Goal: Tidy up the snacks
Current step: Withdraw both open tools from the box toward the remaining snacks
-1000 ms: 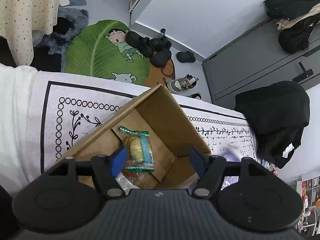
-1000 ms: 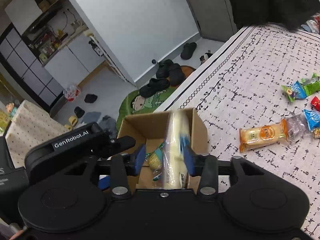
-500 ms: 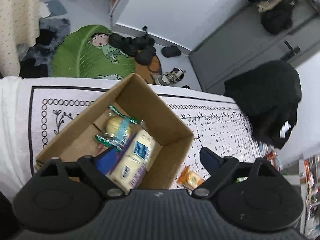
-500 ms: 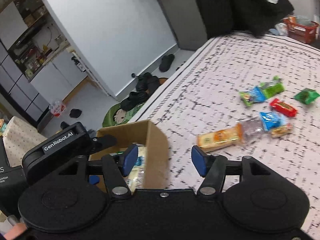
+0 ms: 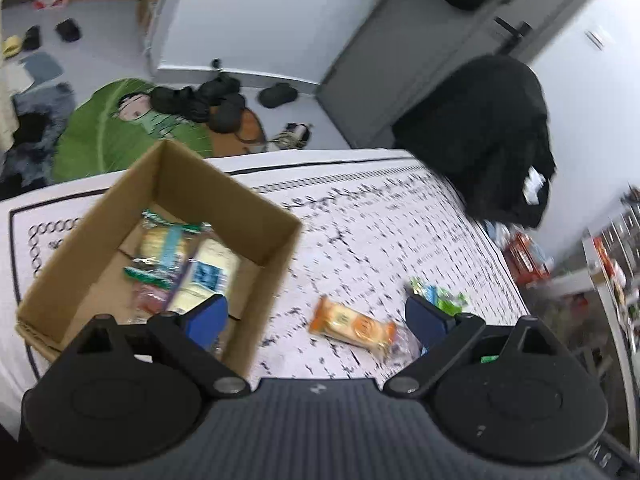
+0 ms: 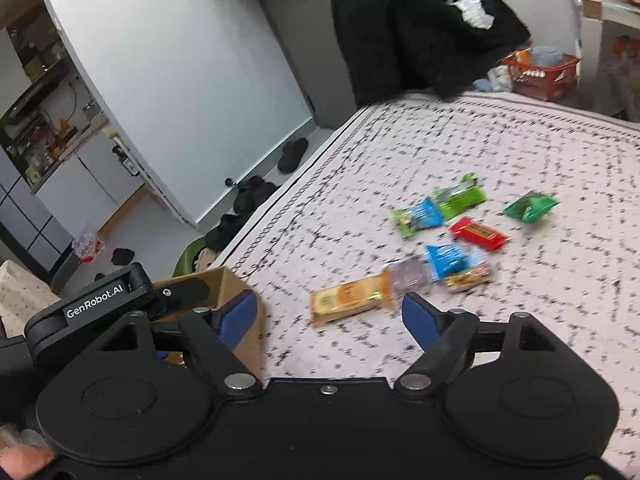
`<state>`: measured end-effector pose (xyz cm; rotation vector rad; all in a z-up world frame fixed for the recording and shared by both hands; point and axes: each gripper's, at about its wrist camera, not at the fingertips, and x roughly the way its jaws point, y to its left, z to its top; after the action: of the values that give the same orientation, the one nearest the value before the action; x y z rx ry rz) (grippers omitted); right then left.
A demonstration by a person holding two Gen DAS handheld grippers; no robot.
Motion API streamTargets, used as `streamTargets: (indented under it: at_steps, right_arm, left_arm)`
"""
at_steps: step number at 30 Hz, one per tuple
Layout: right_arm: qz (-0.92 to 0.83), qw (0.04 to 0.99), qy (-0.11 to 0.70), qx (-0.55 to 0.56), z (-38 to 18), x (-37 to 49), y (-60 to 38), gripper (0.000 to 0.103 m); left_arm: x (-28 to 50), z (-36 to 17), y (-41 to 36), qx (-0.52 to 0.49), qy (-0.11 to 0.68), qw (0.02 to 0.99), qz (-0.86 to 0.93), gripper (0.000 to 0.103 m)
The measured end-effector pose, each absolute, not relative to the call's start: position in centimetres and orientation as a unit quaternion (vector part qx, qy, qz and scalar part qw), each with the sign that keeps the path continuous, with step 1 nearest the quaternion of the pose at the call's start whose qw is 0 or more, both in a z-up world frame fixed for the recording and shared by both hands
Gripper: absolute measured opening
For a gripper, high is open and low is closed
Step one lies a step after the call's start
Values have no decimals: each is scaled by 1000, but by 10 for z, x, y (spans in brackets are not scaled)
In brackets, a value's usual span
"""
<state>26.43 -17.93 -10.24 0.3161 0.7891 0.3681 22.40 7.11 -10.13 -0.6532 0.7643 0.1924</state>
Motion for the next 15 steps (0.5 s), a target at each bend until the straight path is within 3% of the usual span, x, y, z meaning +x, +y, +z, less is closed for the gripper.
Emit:
streamTargets:
  at_steps: [15]
  right_arm:
    - [142, 906, 361, 169, -112, 266, -254, 91]
  left_arm:
    - [233, -99, 20, -259, 368, 891, 66, 103]
